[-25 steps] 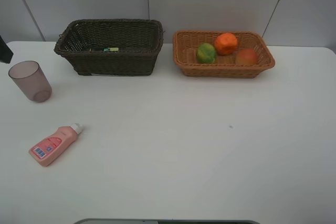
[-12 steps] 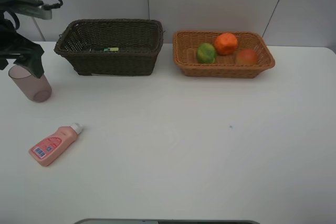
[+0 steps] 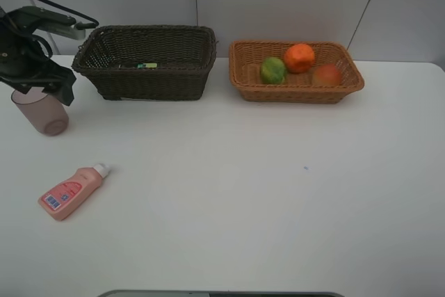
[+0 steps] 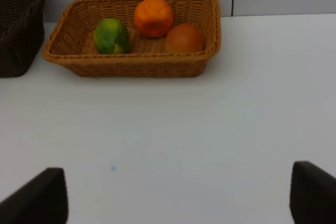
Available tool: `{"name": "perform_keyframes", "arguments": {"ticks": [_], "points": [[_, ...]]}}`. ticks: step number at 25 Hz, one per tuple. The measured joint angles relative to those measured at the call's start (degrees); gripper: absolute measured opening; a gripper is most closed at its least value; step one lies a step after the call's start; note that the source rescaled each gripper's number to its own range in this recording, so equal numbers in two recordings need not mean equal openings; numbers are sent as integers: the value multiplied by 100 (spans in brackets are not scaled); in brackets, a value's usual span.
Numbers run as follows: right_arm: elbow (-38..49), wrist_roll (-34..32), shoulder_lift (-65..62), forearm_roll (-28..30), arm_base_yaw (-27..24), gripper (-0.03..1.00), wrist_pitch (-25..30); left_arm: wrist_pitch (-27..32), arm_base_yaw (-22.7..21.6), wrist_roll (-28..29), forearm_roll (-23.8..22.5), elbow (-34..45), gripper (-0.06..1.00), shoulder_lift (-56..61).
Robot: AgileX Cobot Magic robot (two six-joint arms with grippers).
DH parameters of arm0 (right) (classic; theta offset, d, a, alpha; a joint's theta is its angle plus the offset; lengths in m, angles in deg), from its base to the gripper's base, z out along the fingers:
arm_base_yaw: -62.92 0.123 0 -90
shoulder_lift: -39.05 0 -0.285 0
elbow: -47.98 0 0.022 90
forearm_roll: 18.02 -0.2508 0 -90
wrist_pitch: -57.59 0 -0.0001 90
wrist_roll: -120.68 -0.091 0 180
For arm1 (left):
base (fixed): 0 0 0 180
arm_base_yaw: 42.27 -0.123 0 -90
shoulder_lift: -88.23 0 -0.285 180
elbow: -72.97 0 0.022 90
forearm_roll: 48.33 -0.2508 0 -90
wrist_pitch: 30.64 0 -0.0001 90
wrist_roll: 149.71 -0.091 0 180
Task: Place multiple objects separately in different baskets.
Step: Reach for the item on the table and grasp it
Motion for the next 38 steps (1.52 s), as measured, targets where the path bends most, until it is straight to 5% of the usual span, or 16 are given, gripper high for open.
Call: {"name": "perform_keyframes", "arguments": {"ticks": [28, 31, 33, 35, 38], "points": [[0, 0, 0, 0, 0, 89, 0, -500, 38, 0, 43, 0, 95, -901], [0, 0, 0, 0, 0, 89, 0, -495, 38, 0, 43, 0, 74, -901], [0, 0, 0, 0, 0, 89, 0, -495, 38, 0, 43, 0, 37, -901], [0, 0, 0, 0, 0, 89, 0, -495, 38, 0, 43, 0, 13, -901], [0, 0, 0, 0, 0, 89, 0, -495, 38, 0, 43, 0, 0, -901]]}}
